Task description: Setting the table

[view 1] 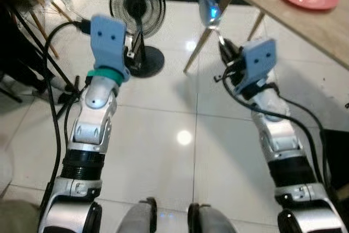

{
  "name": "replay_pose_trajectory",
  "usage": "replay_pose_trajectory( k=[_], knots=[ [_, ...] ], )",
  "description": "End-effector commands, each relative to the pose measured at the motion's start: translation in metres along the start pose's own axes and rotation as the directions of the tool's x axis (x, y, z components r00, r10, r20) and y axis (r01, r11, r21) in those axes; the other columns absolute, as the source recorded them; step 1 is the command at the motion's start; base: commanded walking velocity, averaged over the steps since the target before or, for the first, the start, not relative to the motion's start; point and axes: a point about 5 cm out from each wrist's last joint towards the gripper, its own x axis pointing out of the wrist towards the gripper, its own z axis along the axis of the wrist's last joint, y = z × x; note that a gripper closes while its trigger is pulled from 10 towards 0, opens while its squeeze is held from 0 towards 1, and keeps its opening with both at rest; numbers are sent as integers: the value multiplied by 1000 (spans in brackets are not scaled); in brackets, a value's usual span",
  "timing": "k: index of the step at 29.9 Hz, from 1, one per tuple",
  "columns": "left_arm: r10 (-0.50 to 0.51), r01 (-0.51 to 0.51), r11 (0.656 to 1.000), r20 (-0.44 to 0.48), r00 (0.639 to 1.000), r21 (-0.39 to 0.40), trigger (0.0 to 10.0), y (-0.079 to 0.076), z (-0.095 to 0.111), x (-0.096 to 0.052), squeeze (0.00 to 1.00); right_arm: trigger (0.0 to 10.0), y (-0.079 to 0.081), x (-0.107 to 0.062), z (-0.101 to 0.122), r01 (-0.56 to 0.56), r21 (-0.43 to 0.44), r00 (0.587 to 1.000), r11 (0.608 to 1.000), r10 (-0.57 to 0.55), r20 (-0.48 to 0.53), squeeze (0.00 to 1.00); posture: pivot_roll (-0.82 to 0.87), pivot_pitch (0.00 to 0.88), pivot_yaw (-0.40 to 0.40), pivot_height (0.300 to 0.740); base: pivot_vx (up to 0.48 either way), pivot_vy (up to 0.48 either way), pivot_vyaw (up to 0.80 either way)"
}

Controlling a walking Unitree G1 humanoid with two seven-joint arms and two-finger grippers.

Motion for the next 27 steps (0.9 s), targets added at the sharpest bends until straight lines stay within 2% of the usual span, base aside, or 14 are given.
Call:
replay_pose_trajectory(
  k=[1,20,27],
  knots=[
    [-5,5,1000,-13,1000,-11,10000,-3,-4,-2,0,10000,-3,-3,-1,12,4,1000,1000,-12,0,0,12,130,79,740,416,0,0],
    [-19,19,1000,-9,1000,-20,10000,-5,-2,-1,0,10000,-6,-2,-1,56,49,998,997,-56,3,0,13,138,85,740,426,0,0],
    [-26,26,999,-11,1000,-24,10000,-6,-2,-1,0,10000,-10,-3,-2,78,61,997,995,-78,-7,0,13,145,85,740,427,0,-630]
  ],
)
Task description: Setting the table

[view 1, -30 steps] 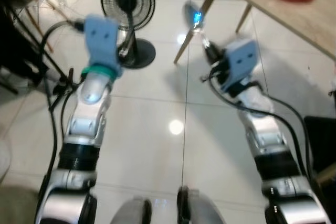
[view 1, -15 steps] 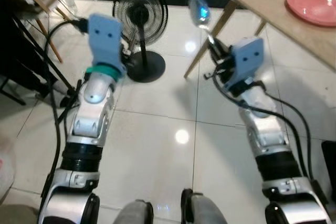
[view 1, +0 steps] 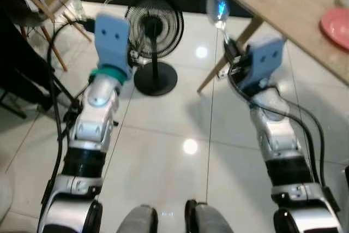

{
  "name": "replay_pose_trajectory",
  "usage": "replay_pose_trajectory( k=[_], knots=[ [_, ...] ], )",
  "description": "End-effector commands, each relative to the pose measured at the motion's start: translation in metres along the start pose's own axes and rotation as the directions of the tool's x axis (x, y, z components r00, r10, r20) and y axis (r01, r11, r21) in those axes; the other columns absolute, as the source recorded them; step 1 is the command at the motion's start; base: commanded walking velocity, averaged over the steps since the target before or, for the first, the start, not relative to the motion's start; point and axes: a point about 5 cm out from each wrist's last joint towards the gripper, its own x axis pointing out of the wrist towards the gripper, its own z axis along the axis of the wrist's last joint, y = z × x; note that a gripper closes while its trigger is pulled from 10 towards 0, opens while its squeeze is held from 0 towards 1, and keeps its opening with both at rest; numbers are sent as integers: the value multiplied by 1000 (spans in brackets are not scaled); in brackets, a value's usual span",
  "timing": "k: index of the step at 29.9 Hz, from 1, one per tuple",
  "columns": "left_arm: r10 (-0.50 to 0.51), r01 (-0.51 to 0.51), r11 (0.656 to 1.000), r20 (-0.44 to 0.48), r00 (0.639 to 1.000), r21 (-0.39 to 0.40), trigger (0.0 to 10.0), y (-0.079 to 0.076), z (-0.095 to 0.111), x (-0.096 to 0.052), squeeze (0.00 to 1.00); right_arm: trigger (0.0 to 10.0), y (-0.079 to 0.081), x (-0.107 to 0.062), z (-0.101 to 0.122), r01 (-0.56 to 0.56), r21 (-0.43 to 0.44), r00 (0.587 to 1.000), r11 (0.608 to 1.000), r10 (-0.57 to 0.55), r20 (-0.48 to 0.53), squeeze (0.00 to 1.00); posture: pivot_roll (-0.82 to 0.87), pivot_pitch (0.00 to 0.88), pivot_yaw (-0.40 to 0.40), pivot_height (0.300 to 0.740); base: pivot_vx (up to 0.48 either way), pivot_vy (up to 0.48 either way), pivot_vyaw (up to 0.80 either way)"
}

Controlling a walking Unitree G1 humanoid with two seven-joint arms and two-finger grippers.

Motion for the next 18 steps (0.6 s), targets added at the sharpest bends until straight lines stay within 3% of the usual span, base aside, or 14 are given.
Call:
replay_pose_trajectory(
  k=[1,18],
  knots=[
    [-13,13,1000,-5,1000,-12,10000,-3,-1,-1,0,10000,-1,-3,-4,6,10,1000,1000,-6,-18,0,13,145,85,740,428,0,-700],
    [-27,26,1000,-6,1000,-13,10000,-4,-1,-1,0,10000,-6,-4,-5,32,8,999,999,-31,-26,0,13,147,89,740,427,0,-724]
  ],
)
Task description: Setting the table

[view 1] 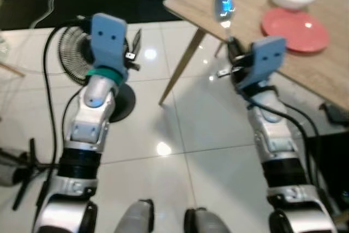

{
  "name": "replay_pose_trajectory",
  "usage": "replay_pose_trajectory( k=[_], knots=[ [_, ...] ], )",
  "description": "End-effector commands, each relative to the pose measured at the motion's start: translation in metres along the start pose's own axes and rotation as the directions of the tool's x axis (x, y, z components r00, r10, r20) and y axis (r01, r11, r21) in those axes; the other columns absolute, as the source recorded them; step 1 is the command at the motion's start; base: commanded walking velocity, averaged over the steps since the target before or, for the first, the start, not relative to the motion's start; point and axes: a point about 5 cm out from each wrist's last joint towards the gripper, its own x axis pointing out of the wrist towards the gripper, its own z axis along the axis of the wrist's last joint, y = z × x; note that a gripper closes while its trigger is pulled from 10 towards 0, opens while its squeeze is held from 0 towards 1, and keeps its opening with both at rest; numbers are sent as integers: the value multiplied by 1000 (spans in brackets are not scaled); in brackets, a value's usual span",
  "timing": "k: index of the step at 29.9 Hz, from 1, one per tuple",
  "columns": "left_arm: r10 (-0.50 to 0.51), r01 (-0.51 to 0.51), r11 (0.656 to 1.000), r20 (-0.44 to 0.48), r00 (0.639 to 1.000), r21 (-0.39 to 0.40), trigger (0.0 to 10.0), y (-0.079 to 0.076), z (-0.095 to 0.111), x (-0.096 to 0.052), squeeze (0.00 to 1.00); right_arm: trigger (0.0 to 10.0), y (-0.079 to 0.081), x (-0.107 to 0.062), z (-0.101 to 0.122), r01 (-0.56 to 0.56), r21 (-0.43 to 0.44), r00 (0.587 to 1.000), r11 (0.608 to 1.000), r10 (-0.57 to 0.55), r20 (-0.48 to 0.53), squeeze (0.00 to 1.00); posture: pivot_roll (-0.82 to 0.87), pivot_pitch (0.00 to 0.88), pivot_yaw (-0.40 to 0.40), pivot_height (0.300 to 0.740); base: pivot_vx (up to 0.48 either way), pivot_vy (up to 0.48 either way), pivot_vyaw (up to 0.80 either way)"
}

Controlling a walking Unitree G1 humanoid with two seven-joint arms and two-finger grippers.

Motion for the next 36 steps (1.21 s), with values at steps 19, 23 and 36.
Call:
replay_pose_trajectory(
  k=[19,23,36],
  knots=[
    [-16,16,1000,-5,1000,-10,10000,-4,0,-1,0,10000,-9,-3,-1,34,-5,999,999,-34,-7,0,11,151,91,740,427,0,-727],
    [-19,19,1000,-2,1000,-6,10000,-4,0,-1,0,10000,-9,-2,1,38,-5,999,999,-38,-1,0,14,151,92,740,424,0,-727],
    [-37,36,999,25,999,34,10000,-6,5,0,0,10000,-3,4,6,36,9,999,999,-36,27,0,19,141,96,740,425,0,-105]
  ],
)
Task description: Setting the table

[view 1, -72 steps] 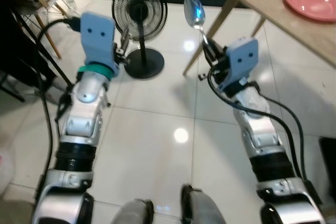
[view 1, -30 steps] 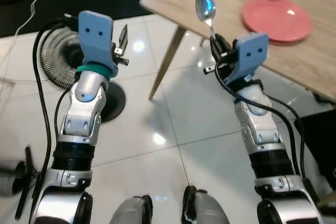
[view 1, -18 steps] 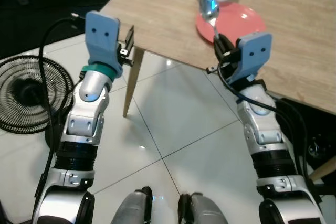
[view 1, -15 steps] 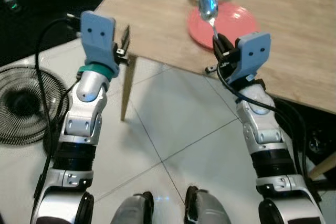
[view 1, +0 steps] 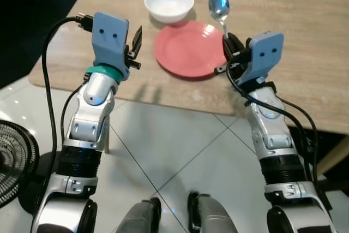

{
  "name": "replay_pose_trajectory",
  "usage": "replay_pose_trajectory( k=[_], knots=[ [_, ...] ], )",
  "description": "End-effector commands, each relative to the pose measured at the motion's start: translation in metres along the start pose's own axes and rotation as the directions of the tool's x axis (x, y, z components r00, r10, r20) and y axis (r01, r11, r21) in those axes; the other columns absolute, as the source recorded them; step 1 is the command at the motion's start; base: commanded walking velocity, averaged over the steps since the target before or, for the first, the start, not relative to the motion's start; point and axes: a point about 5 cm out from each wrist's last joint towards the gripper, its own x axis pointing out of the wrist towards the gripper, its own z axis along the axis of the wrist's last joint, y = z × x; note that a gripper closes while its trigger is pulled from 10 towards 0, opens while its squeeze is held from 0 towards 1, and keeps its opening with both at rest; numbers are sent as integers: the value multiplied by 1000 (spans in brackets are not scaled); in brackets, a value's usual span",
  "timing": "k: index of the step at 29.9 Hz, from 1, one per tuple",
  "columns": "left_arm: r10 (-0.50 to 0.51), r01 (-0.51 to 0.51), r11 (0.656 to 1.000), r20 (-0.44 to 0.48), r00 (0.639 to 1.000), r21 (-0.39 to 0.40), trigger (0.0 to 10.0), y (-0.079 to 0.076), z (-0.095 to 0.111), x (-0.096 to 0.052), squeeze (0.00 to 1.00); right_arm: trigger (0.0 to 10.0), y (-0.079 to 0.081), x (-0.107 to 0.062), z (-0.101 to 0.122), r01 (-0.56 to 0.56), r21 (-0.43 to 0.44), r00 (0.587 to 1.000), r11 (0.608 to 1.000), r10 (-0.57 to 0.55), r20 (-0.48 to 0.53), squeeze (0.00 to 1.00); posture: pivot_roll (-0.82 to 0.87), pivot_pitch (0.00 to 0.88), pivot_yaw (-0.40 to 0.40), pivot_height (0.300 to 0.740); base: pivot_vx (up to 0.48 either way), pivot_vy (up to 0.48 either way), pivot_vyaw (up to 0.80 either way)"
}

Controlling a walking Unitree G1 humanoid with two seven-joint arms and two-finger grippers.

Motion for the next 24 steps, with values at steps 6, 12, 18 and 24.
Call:
replay_pose_trajectory(
  k=[6,12,18,24],
  knots=[
    [-46,45,999,21,999,26,10000,-4,2,-4,0,10000,-2,5,2,48,-24,999,999,-48,-5,0,22,136,95,740,414,0,0],
    [-158,159,987,17,987,-9,10000,-13,2,-10,0,10000,-14,4,-4,140,-50,989,989,-142,-42,0,24,131,95,740,253,0,0],
    [-363,361,930,-18,932,-61,10000,-23,1,-27,0,10000,-30,-8,-16,215,-94,967,972,-225,-120,0,26,137,90,740,0,0,0],
    [-430,424,899,-38,902,-108,10000,-17,0,-36,0,10000,-30,-24,-27,225,-73,955,972,-234,-180,0,33,158,88,740,0,0,0]
  ],
)
